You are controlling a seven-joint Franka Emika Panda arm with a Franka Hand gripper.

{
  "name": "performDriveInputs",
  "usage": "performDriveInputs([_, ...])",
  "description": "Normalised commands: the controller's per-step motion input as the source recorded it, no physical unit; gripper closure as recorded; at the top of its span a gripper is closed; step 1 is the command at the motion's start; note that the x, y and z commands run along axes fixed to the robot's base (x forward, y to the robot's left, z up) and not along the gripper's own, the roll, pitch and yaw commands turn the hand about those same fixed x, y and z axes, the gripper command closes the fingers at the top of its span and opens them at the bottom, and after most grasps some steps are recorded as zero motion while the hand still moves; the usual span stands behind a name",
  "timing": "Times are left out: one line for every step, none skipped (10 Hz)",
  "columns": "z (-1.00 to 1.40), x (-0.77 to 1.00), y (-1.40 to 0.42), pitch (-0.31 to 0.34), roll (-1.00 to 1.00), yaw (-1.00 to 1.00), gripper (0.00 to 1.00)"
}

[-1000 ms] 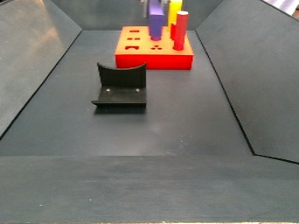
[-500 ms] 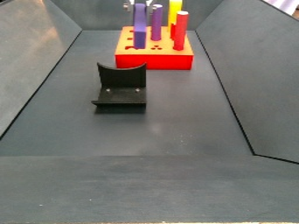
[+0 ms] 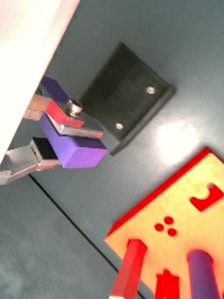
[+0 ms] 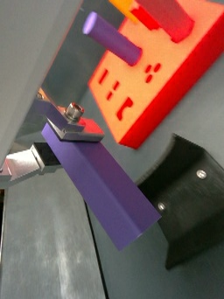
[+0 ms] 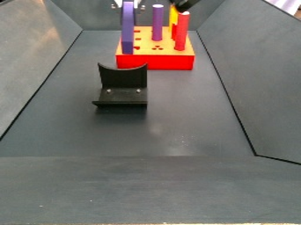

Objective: Pick up the rectangle object. Move up. Place the rectangle object on the fixture. Regrasp the rectangle object. Move to above the board. Insert the rectangle object.
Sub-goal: Place the rectangle object on the fixture.

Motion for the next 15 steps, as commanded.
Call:
performDriveInputs([-0.02, 0.30, 0.05, 0.107, -0.93, -0.16, 1.00])
performDriveInputs([-0.02, 0.22, 0.05, 0.084, -0.70, -0.15, 1.00])
performDriveInputs([-0.02, 0.18, 0.05, 0.070, -0.59, -0.14, 1.00])
performDriveInputs([-0.02, 0.10, 0.05, 0.055, -0.36, -0.13, 1.00])
performDriveInputs([-0.01, 0.06, 0.03, 0.030, -0.24, -0.11, 1.00])
performDriveInputs([-1.00, 0.12, 0.13, 0.179, -1.00, -0.11, 1.00])
performDriveInputs([-1.00, 0.13, 0.13, 0.170, -1.00, -0.11, 1.00])
performDriveInputs([-1.00, 0.15, 0.14, 0.198, -0.98, -0.15, 1.00])
performDriveInputs([-1.00, 0.16, 0.14, 0.185, -0.83, -0.16, 1.00])
performDriveInputs([-1.00, 0.18, 0.14, 0.152, -0.67, -0.18, 1.00])
performDriveInputs([-1.00, 0.18, 0.14, 0.119, -0.50, -0.19, 1.00])
performDriveInputs([-1.00, 0.19, 0.14, 0.080, -0.29, -0.20, 1.00])
performDriveInputs([-1.00, 0.19, 0.13, 0.047, -0.20, -0.19, 1.00])
performDriveInputs([-0.94, 0.19, 0.13, 0.016, -0.17, -0.18, 1.00])
performDriveInputs([-0.69, 0.15, 0.10, -0.013, -0.16, -0.15, 1.00])
